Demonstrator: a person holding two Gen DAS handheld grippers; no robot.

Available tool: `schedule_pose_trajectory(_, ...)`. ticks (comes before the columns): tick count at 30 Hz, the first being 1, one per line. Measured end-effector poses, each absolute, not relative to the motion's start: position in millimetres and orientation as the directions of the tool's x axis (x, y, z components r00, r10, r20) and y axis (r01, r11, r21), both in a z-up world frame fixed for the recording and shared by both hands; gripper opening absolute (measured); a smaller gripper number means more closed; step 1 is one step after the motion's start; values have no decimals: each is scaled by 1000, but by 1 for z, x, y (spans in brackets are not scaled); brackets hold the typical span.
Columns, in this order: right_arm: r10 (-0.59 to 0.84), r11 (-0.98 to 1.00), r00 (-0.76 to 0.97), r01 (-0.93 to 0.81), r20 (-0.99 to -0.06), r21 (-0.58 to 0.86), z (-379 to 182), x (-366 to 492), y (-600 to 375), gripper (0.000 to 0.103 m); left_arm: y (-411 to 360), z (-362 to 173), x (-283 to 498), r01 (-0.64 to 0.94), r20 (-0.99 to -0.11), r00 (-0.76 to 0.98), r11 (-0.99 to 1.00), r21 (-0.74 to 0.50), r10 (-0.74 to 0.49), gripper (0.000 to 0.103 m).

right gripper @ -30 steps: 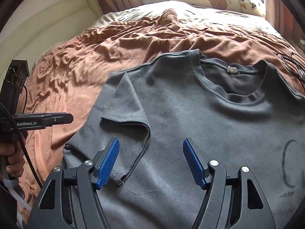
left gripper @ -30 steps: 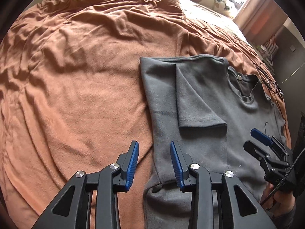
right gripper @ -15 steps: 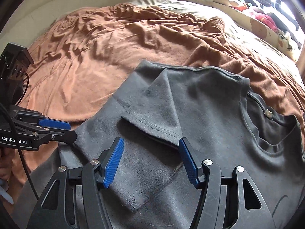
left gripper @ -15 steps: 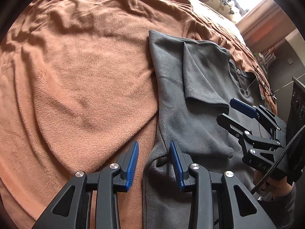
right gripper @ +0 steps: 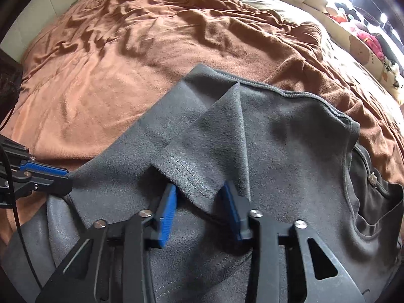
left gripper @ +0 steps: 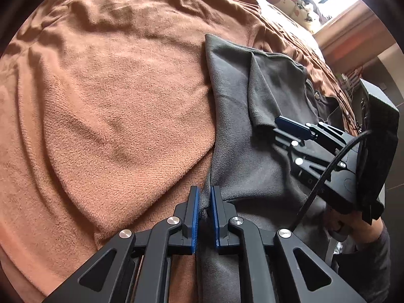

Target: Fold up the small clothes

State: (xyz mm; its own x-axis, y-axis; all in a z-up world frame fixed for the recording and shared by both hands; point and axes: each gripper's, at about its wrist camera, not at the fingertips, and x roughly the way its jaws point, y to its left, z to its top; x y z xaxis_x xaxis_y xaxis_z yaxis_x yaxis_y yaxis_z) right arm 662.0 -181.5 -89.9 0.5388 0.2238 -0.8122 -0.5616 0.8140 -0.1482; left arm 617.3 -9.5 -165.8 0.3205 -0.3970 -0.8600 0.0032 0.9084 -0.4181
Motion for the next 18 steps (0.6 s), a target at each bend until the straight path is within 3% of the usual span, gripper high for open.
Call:
schedule_pose_trajectory(2, 232, 839, 539, -532, -810, -114, -84, 666, -190, 4, -11, -166, 618, 6, -863, 318, 911, -413, -393, 10)
schedule_pose_trajectory(12, 124, 982, 596, -190, -793, 11, -67, 688, -279, 4, -16, -162, 623, 15, -875, 312, 923, -385, -370, 11)
schedule_pose_trajectory(18, 197, 976, 556, -185, -807, 111, -64, 675, -303, 8, -17, -152, 622, 22, -873, 334, 929, -370, -355, 11)
